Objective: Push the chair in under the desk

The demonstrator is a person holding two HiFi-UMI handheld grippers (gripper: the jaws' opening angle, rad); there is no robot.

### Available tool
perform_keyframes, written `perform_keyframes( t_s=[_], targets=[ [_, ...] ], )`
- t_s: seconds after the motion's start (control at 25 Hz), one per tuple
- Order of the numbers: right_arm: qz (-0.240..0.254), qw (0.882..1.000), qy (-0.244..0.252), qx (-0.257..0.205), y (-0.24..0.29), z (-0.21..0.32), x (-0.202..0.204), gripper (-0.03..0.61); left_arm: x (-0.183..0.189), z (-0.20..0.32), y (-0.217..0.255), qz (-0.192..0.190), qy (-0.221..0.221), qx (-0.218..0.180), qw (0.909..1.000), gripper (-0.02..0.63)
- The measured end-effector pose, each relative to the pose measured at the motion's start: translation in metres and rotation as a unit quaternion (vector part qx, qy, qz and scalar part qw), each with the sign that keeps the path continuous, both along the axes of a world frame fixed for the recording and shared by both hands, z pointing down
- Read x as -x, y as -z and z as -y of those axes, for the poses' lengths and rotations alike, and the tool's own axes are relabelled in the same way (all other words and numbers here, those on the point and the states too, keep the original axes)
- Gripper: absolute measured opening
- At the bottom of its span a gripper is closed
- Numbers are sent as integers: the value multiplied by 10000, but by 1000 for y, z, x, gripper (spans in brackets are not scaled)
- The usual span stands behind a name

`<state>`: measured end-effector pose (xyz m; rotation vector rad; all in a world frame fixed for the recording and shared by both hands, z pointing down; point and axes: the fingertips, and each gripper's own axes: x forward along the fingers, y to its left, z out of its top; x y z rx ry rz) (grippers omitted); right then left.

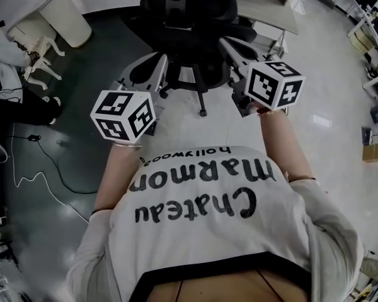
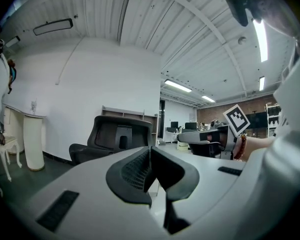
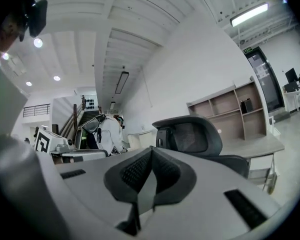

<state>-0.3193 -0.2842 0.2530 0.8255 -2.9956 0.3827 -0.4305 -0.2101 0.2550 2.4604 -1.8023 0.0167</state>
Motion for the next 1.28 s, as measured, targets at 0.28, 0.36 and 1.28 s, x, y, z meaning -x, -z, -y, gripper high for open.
perform_keyframes(
  t_s=[0.28, 0.36, 1.28],
  targets=[
    [-15, 9993, -56, -377, 2, -15, -12, 8, -11, -12, 1, -103, -19, -161, 9998, 23],
    [-79, 9994, 4, -339, -2, -18, -12, 8, -13, -13, 1, -166, -8, -155, 9997, 23],
    [-471, 9981, 258, -286, -32, -49, -12, 8, -14, -41, -23, -365, 113, 89, 9992, 23]
  ],
)
